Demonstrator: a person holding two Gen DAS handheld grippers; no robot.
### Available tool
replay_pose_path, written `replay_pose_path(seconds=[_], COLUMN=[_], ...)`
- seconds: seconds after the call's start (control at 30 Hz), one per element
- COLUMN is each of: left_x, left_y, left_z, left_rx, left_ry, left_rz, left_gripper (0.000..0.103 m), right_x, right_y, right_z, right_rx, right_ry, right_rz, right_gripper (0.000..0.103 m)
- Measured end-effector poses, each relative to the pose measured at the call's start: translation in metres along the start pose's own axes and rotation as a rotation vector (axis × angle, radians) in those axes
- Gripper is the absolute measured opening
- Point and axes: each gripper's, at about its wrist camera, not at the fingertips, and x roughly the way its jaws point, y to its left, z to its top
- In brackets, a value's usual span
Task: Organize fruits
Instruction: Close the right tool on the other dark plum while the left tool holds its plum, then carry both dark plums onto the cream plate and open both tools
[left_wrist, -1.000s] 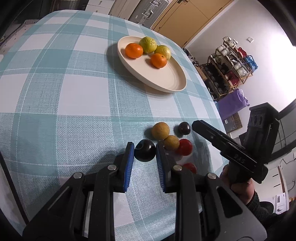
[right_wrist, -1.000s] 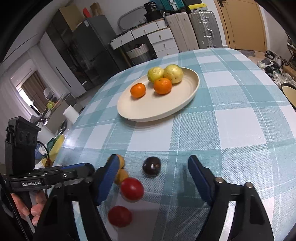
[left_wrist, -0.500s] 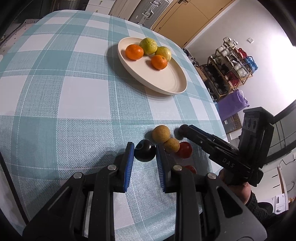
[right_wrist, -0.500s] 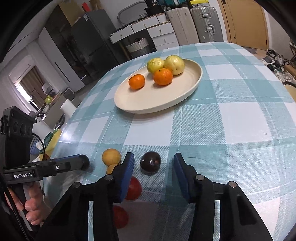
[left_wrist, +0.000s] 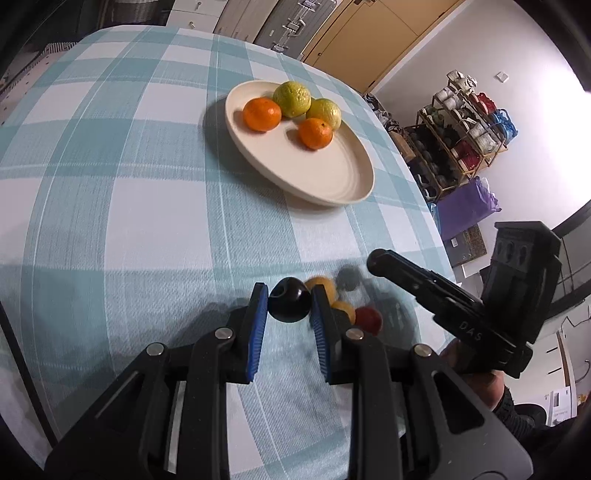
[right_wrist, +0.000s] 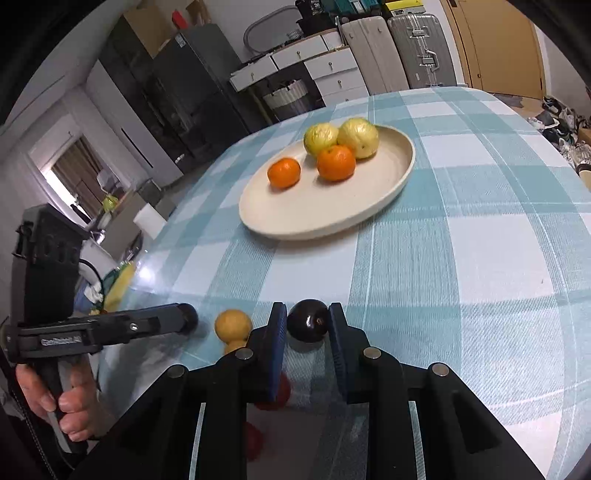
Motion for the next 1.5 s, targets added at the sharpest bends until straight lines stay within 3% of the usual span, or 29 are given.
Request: replay_pose_path(seconds=[0.47, 0.9, 1.1, 1.23, 1.5], left_x=[0.003, 0.036, 0.054, 0.066, 0.089], left_y=[-0.015, -0.019, -0.025, -0.031, -0.032], left_z=[0.077, 0.147, 0.165, 0.172, 0.181], left_rx=[0.008, -0.006, 0.016, 0.049, 0.058], left_ry=[-0.058, -0.077, -0.086, -0.096, -0.074], left_rz=[0.001, 0.006, 0.030, 0.077, 0.085], left_gripper=[0.021, 0.021, 0.021, 0.021, 0.021], right_x=[-0.006, 0.017, 0.031, 0.043, 0.057], right_y=[-0.008, -0.025, -0.035, -0.037, -0.047], right_z=[0.057, 0.105, 0.123, 0.130, 0.132], right_rx=[0.002, -0.004, -0.001, -0.037, -0.020], right_ry=[-0.067, -0.081, -0.079, -0.075, -0.063], right_rz=[0.047, 0.019, 0.003, -0.065, -0.078], right_gripper=[0.023, 0.023, 0.023, 0.023, 0.023])
